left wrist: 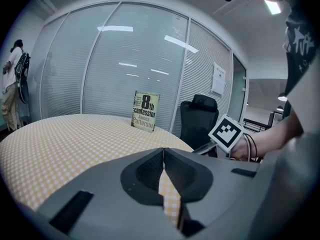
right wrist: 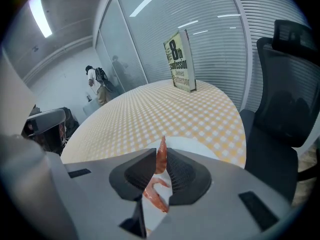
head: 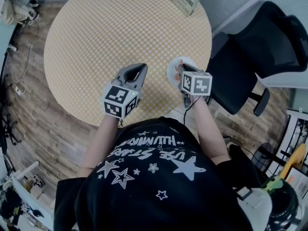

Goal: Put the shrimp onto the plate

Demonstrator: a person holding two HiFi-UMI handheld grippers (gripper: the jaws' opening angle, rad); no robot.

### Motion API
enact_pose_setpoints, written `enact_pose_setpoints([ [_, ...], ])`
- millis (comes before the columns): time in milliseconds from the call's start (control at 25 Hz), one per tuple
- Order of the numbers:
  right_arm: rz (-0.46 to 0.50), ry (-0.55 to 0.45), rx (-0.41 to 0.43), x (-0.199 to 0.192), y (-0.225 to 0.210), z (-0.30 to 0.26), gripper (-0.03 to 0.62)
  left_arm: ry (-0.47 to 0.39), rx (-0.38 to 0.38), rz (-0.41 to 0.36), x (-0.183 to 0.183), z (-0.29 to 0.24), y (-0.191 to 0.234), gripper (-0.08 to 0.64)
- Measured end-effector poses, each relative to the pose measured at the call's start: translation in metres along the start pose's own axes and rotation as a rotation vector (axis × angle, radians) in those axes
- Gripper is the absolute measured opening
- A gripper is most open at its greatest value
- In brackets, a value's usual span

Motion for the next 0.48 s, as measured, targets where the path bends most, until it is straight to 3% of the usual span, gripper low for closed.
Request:
enact_pose_setpoints([
  [480,0.002,-0.040,-0.014,0.0088,0.0013,0.0060,0.057,0.004,-0.015,-0.007,-0.0049,0.0037,-0.0030,0.009],
])
Point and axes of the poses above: the fingertips, and each gripper's own axes: z backward along the fingers, y to its left, x out of its top, the point moved 5 cm from there along z, backward along the fingers, and after that the axes turned 15 degrees about y, right-handed, at the moved point
